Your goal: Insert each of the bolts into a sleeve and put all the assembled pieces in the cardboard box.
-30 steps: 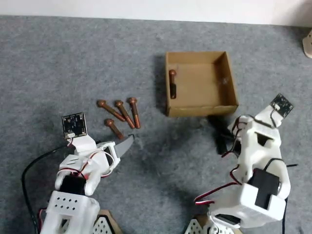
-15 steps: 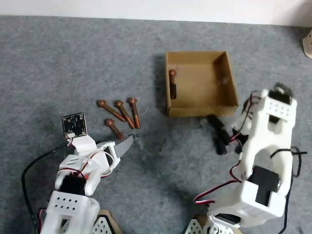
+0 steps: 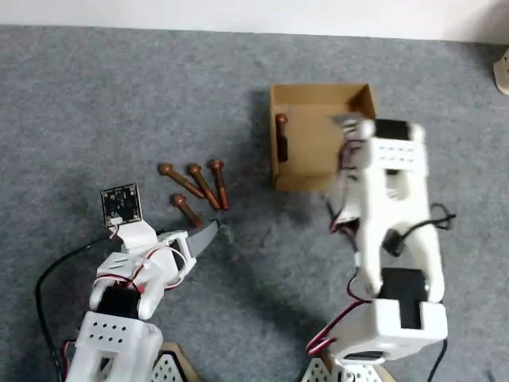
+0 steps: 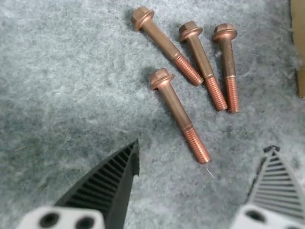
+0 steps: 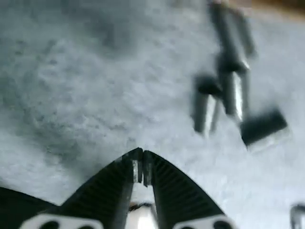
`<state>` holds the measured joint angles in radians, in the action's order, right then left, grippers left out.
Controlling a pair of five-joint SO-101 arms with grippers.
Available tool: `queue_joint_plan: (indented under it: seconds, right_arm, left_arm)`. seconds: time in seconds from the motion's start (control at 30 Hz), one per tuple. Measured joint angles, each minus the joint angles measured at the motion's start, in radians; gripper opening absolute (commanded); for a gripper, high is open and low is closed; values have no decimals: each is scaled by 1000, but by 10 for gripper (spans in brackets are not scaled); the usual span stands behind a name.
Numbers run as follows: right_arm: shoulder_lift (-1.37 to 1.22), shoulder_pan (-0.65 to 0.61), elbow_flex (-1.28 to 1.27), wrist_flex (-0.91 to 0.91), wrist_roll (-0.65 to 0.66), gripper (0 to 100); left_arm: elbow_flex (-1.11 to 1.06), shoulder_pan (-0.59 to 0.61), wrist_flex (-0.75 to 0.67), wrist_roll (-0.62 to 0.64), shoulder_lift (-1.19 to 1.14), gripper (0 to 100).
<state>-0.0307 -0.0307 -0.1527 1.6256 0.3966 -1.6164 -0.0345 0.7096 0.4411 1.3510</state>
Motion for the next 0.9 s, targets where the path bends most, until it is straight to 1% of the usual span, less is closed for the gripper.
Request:
queue_joint_plan:
  seconds: [0.17,0.23,0.33,0.43,0.53,0.73,0.9]
  right_arm:
    - [0,-127,-175,-249,126,4]
    - [-2,-155,-256,-325,135,4]
    - [-2,-164,-331,-368,75,4]
    - [0,-155,-328,-381,-46,4]
    - [-2,-100,-322,-381,-155,4]
    - [0,118,-206,-387,-377,4]
    - [0,269,-169,-387,-496,4]
  left_arm:
    - [0,0,0,0,0,365]
    - [0,0,0,0,0,365]
    - [0,0,0,0,0,365]
    - [0,0,0,0,0,365]
    - [0,0,0,0,0,365]
    - [0,0,0,0,0,365]
    - [-8,0,0,0,0,365]
